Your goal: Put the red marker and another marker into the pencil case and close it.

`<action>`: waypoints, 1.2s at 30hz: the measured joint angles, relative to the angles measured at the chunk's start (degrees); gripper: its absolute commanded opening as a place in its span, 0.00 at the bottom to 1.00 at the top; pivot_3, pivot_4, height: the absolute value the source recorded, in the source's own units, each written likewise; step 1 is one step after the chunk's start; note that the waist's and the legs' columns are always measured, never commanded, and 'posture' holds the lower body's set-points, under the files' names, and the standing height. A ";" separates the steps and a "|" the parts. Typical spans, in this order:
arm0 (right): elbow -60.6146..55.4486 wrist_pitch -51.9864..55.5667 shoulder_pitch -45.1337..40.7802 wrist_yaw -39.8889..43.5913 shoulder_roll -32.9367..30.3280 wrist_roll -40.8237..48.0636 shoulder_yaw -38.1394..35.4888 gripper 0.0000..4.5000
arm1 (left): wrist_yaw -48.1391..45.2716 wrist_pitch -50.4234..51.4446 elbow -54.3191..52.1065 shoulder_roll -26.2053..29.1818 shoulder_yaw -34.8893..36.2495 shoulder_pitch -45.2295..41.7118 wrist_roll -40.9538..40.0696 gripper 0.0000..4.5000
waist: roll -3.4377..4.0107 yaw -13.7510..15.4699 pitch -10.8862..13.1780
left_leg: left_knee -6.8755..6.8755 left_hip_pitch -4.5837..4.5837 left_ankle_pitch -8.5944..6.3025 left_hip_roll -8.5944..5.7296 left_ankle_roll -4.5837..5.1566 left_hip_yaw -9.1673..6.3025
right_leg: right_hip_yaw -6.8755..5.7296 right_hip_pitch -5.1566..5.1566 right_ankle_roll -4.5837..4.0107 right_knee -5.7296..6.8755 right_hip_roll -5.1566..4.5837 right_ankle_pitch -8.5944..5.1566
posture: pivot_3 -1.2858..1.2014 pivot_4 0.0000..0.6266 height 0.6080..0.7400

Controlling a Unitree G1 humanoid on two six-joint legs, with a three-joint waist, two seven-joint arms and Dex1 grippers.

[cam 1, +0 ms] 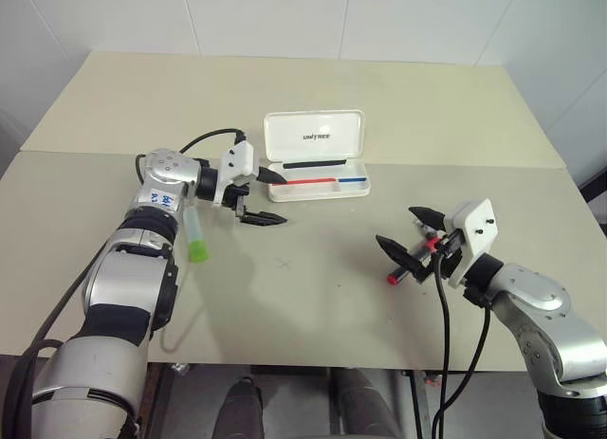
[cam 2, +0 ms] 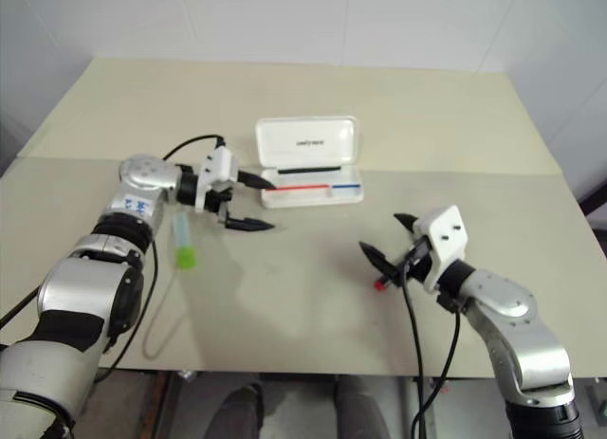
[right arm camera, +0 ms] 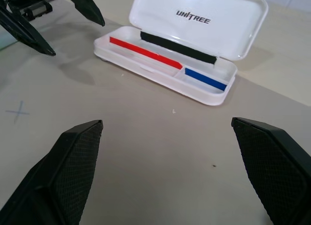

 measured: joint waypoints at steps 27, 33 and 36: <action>-1.61 -1.50 1.79 -1.89 0.17 -0.83 -1.59 1.00 | 20.67 8.50 3.93 -4.42 -7.16 -4.76 16.46 0.99 | -0.02 0.64 -0.02 | 0.07 0.13 0.20 0.00 0.06 0.01 | 0.02 0.16 -0.41 -0.24 0.01 0.05 | 0.52 0.24 1.00; -1.09 -1.67 0.95 -1.86 0.15 -0.84 -1.60 1.00 | 21.32 7.57 3.96 -4.57 -7.17 -4.85 16.85 0.99 | -0.02 0.62 -0.02 | 0.18 0.09 0.23 -0.01 0.06 0.01 | 0.03 0.25 -0.78 -0.38 0.01 -0.05 | 0.52 0.24 1.00; -0.75 -1.77 0.60 -1.76 -0.05 -0.83 -1.60 1.00 | 21.34 7.40 3.96 -4.73 -7.17 -4.94 16.98 0.99 | -0.02 0.79 -0.02 | 0.17 0.08 0.23 0.00 0.06 0.01 | 0.03 0.25 -0.78 -0.37 0.01 -0.06 | 0.52 0.24 1.00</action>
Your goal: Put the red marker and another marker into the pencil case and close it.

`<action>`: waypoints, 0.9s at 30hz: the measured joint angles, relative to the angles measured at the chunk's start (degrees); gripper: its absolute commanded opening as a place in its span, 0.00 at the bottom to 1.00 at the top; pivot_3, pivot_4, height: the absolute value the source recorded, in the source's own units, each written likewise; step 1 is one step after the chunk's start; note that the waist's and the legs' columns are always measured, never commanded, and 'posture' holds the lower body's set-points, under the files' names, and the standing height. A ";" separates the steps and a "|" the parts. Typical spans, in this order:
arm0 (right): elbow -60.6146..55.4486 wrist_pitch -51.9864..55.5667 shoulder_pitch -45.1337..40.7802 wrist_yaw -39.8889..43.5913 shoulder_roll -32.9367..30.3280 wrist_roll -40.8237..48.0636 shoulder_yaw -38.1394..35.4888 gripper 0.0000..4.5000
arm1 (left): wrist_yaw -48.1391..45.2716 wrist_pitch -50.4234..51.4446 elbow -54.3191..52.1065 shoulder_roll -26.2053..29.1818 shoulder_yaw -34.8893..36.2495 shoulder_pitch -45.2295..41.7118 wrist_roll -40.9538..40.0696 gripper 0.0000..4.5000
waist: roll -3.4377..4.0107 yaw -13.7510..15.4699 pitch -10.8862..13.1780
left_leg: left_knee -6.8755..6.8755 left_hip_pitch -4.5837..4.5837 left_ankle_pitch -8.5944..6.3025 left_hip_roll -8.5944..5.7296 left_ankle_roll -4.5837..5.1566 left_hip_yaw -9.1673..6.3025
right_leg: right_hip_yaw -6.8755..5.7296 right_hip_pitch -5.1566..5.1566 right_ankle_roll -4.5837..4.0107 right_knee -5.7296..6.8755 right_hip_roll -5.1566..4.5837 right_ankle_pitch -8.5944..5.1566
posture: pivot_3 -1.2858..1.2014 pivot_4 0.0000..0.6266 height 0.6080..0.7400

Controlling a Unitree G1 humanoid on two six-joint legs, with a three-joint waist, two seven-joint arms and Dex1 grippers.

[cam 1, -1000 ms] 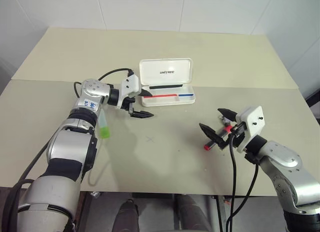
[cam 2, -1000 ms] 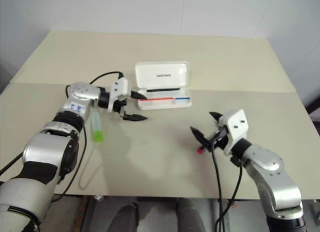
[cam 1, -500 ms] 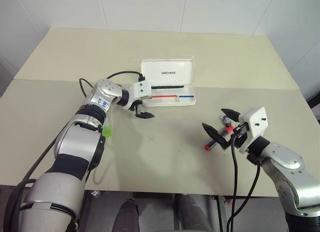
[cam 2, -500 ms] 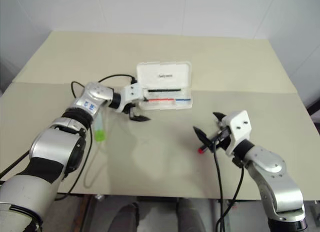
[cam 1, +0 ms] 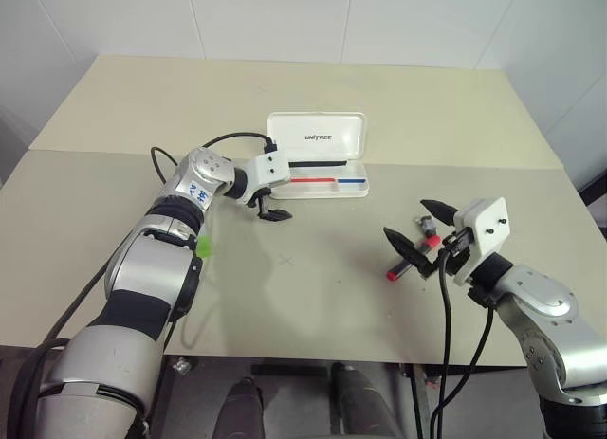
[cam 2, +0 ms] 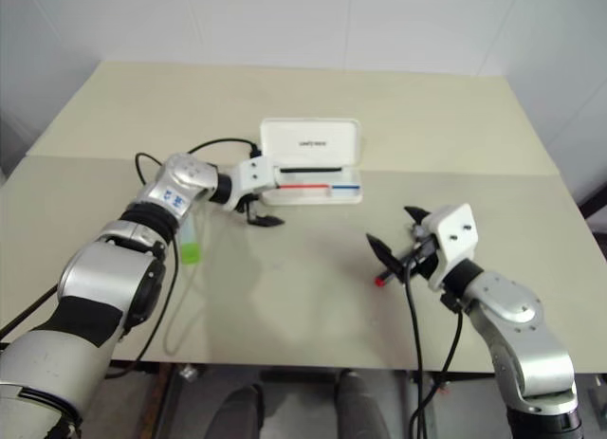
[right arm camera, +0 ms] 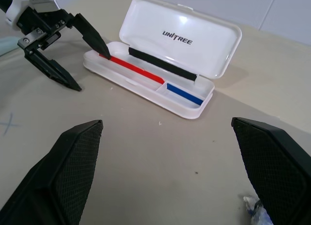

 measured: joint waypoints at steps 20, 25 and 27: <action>0.38 0.00 -1.08 0.03 -0.27 -0.06 0.00 1.00 | 0.66 1.76 0.06 -0.48 -0.35 -0.77 1.73 0.01 | 0.00 -0.10 0.00 | -0.15 0.01 -0.04 0.00 0.02 0.00 | 0.00 -0.02 0.67 0.01 0.00 0.28 | 0.52 0.24 1.00; 0.39 0.00 -1.15 0.04 -0.37 -0.07 -0.01 1.00 | 0.63 1.65 0.04 -0.47 -0.34 -0.92 1.73 0.01 | 0.00 -0.03 0.00 | -0.18 0.02 -0.06 0.00 0.03 0.00 | 0.00 -0.02 0.69 0.00 0.00 0.28 | 0.52 0.24 1.00; 0.39 0.00 -1.14 0.21 -0.61 -0.05 -0.24 1.00 | 0.64 1.33 0.05 -0.46 -0.43 -0.92 1.75 0.01 | 0.00 -0.03 0.00 | -0.18 0.02 -0.06 0.00 0.03 0.00 | 0.00 -0.02 0.67 0.00 0.00 0.27 | 0.52 0.24 1.00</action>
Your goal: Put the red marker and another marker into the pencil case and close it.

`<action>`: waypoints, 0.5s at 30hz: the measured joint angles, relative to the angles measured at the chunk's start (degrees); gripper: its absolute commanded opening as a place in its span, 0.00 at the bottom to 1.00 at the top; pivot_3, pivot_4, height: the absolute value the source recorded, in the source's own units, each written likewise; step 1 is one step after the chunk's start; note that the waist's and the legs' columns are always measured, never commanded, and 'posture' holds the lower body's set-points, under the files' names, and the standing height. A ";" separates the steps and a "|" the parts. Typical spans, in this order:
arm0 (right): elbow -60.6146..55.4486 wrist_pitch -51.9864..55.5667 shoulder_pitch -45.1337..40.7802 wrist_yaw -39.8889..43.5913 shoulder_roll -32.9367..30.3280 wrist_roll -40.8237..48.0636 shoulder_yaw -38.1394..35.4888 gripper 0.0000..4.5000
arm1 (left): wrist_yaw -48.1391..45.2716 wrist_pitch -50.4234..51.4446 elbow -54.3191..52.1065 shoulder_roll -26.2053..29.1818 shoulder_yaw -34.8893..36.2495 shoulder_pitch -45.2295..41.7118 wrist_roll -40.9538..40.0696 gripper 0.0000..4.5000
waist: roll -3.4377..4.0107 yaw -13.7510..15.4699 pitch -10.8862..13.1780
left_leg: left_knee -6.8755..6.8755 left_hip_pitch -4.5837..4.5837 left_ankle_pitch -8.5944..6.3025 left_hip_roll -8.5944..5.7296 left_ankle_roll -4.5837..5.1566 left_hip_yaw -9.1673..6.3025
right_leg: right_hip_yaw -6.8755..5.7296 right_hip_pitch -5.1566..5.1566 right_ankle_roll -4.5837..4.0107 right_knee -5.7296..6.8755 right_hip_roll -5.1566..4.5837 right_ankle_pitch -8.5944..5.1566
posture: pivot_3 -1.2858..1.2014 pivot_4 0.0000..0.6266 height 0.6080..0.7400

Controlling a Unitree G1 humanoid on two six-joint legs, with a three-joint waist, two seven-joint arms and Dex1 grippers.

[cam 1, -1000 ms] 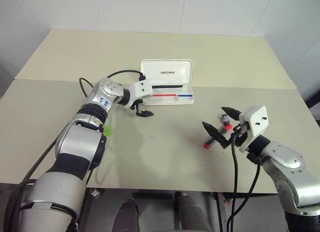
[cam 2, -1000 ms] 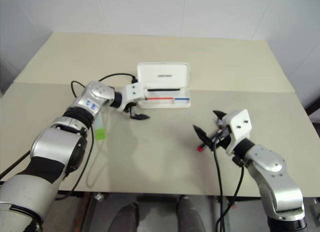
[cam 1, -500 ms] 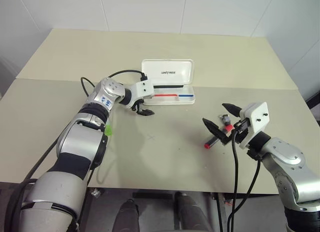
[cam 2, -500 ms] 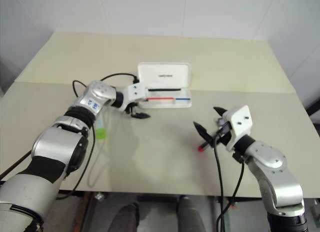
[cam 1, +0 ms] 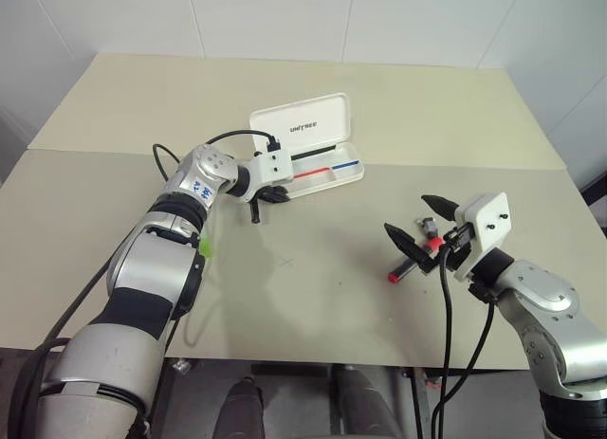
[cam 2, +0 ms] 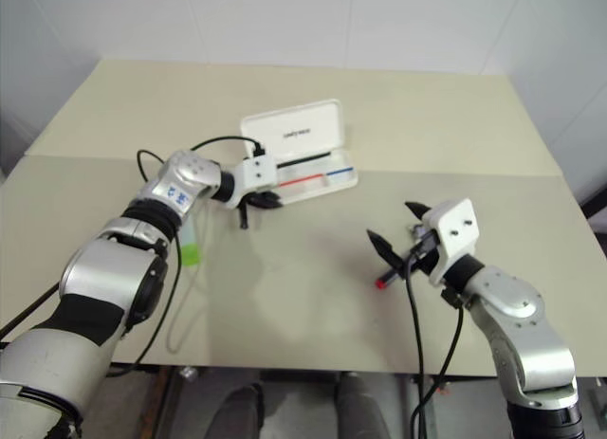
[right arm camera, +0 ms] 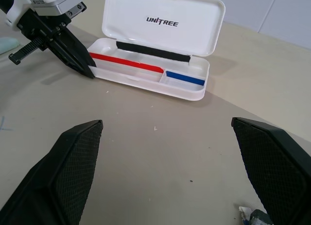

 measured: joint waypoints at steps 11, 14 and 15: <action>0.27 -1.55 2.17 6.21 -1.79 2.54 -3.68 1.00 | -6.95 -2.35 -0.01 1.86 2.24 0.00 -2.27 0.01 | 0.00 0.16 0.01 | -0.08 -0.09 -0.02 0.00 -0.01 0.00 | 0.00 -0.08 0.14 0.01 0.00 0.02 | 0.52 0.24 1.00; 0.45 -2.60 3.15 9.03 -3.37 3.75 -5.32 1.00 | -11.57 -3.93 -0.54 3.29 3.50 0.01 -3.85 0.01 | 0.00 0.41 0.01 | -0.08 -0.09 -0.05 0.00 0.00 0.00 | -0.01 -0.08 0.16 0.02 0.00 0.02 | 0.52 0.24 1.00; 0.67 -2.75 3.23 9.91 -3.81 4.19 -5.92 1.00 | -14.03 -4.22 -1.34 3.78 3.77 0.14 -4.66 0.01 | 0.00 0.46 0.01 | -0.08 -0.10 -0.05 0.00 -0.01 0.00 | -0.01 -0.08 0.17 0.03 -0.01 0.02 | 0.52 0.24 1.00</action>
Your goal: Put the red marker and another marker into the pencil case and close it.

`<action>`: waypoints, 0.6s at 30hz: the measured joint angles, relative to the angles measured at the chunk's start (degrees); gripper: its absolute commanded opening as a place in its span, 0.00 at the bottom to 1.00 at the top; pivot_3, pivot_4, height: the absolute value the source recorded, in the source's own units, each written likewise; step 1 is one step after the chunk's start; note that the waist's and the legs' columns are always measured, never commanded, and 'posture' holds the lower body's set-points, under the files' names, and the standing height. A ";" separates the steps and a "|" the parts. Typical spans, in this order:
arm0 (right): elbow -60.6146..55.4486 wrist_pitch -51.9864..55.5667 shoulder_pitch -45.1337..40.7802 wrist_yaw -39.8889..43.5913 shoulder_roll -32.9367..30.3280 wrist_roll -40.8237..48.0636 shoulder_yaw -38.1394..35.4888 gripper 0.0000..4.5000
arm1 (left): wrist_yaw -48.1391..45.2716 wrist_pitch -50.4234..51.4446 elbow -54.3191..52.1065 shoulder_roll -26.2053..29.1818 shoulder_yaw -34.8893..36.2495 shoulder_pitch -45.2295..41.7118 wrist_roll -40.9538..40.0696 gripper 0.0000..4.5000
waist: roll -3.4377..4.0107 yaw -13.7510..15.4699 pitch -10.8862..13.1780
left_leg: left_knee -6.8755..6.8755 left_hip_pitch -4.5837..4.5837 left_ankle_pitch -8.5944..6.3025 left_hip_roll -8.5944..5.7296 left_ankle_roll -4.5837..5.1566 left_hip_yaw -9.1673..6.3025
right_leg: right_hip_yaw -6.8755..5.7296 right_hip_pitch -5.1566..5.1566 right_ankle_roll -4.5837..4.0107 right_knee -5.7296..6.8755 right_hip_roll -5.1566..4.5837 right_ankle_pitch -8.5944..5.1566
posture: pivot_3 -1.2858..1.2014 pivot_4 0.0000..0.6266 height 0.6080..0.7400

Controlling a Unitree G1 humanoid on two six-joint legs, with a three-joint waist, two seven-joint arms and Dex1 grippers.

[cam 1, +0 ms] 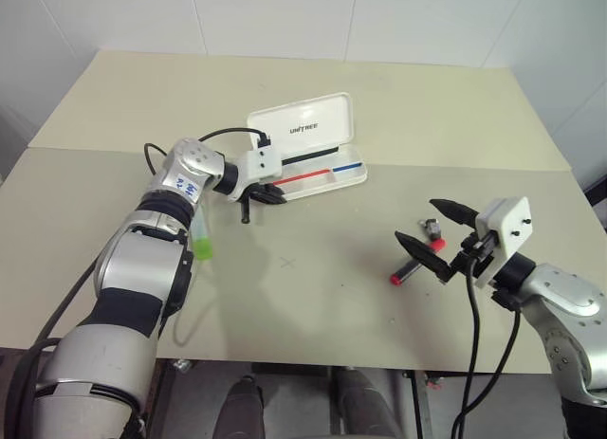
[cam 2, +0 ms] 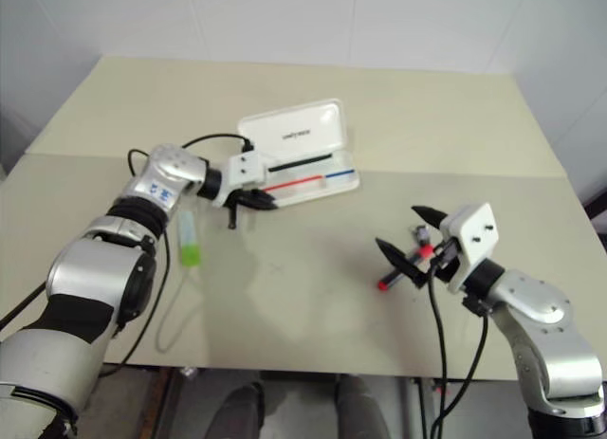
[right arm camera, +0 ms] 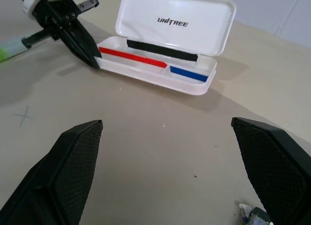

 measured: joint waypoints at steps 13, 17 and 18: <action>2.08 -0.55 7.48 12.81 -6.64 7.55 -7.53 1.00 | -17.65 7.72 -33.56 9.51 -1.54 17.90 -7.94 0.01 | 0.01 0.09 0.01 | 0.18 0.06 -0.02 0.00 0.01 -0.01 | 0.01 0.01 0.00 0.33 -0.01 -0.06 | 0.52 0.24 1.00; 0.90 -1.22 10.82 16.87 -7.49 10.14 -9.80 1.00 | -17.60 12.30 -47.38 12.41 -2.10 24.43 -10.22 0.01 | 0.02 0.05 0.01 | 0.23 0.13 -0.02 0.00 0.01 -0.01 | 0.01 0.05 -0.04 0.42 -0.01 -0.09 | 0.52 0.24 1.00; 0.86 -1.32 11.39 17.50 -7.72 10.43 -10.06 1.00 | -17.60 13.76 -50.72 12.89 -2.44 26.28 -10.79 0.01 | 0.02 -0.04 0.01 | 0.27 0.14 -0.02 0.00 0.00 -0.01 | 0.01 0.06 -0.08 0.43 -0.01 -0.11 | 0.52 0.24 1.00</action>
